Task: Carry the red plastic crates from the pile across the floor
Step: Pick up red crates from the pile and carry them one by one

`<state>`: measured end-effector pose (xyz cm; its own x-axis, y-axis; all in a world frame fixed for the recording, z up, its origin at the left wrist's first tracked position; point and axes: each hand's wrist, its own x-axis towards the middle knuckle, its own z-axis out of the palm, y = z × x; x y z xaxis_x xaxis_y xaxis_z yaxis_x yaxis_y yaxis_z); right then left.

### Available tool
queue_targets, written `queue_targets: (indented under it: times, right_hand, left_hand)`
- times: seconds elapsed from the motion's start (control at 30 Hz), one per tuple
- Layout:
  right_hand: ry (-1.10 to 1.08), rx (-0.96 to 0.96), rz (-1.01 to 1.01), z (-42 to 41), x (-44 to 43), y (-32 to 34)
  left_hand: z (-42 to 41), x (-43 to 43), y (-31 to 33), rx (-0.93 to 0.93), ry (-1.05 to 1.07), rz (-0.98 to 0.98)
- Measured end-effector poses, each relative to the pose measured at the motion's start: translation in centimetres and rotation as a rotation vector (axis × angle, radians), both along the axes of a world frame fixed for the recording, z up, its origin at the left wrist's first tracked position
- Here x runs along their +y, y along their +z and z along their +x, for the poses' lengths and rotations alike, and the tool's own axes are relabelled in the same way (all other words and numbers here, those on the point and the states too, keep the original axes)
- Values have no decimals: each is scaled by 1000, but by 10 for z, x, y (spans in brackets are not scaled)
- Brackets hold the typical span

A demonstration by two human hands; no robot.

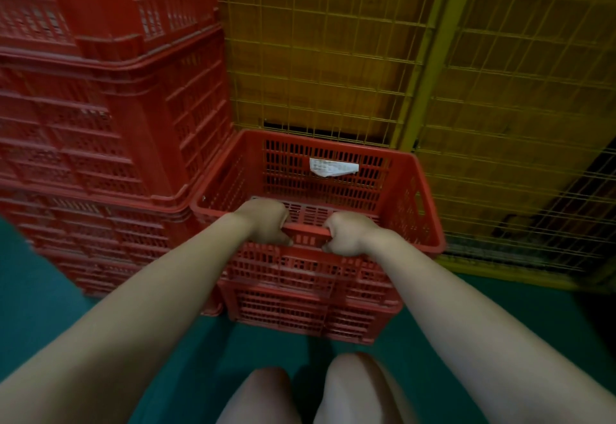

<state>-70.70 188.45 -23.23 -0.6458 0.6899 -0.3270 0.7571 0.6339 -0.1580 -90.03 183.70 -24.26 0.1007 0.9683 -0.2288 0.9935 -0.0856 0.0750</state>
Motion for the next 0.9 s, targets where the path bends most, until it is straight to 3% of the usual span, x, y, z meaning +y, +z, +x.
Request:
queue_targets:
  times: [0.33,0.6,0.73,0.9]
  right_hand:
    - [-16,71,-60,-2,8,-6]
    - [-115,139,-425,-5,28,-8]
    - [-127,113,-434,-5,25,-5]
    - [-139,61,-264,14,5,44]
  left_hand:
    - [7,-2,0,-53,93,66]
    - [9,-5,-3,-204,203,94]
    - [13,0,1,-138,243,-21]
    - [21,-8,38,-67,269,-40]
